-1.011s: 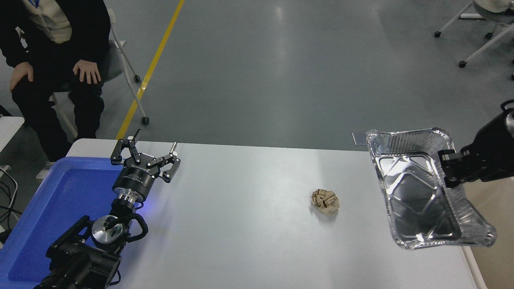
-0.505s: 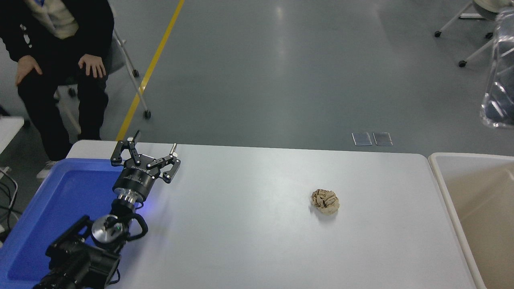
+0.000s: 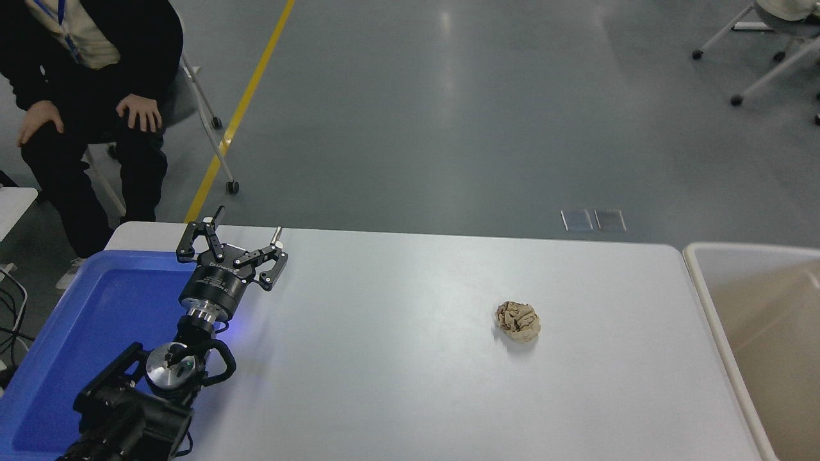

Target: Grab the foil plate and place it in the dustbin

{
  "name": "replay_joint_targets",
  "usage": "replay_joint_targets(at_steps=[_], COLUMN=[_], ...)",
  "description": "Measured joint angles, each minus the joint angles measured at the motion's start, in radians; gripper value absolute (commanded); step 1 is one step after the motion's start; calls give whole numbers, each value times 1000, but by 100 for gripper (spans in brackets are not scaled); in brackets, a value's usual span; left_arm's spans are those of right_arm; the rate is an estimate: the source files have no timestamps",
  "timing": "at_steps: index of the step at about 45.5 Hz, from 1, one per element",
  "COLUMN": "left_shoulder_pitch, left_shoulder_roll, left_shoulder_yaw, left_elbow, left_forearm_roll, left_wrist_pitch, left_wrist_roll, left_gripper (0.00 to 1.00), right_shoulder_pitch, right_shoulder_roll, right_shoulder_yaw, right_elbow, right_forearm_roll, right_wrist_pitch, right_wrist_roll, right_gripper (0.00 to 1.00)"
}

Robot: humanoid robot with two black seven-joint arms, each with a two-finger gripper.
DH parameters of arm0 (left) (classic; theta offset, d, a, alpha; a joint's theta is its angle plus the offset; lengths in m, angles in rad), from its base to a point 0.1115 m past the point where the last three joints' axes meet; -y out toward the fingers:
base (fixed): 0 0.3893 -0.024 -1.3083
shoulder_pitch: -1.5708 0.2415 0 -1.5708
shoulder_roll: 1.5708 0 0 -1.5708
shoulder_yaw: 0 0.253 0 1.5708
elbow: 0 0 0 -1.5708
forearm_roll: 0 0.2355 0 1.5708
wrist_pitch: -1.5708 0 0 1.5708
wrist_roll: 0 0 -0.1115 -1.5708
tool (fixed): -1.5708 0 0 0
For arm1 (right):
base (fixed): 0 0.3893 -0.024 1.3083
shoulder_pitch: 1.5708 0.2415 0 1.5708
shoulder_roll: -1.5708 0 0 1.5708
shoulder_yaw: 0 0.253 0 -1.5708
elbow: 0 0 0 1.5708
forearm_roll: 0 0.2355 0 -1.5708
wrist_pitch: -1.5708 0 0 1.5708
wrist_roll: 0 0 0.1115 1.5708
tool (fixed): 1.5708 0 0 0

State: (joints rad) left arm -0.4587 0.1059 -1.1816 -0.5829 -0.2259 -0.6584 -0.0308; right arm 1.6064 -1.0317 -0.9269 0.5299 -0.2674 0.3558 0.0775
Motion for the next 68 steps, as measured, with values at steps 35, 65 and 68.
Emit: replay_joint_targets(at_steps=[35, 65, 68], left_shoulder_pitch=[0, 0, 0], left_shoulder_roll=[0, 0, 0], left_shoulder_yaw=[0, -1, -1], left_elbow=[0, 0, 0], left_forearm_roll=[0, 1, 0], left_wrist_pitch=[0, 0, 0], left_wrist_roll=[0, 0, 0], left_gripper=[99, 99, 99], right_shoulder_pitch=[-861, -1064, -1072], right_shoulder_roll=[369, 546, 551], right_shoulder_yaw=[658, 956, 971], right_elbow=[-509, -557, -557], right_forearm_roll=[146, 186, 193], right_wrist_pitch=[-145, -293, -303], right_wrist_roll=[-7, -17, -17], right_gripper=[0, 25, 96])
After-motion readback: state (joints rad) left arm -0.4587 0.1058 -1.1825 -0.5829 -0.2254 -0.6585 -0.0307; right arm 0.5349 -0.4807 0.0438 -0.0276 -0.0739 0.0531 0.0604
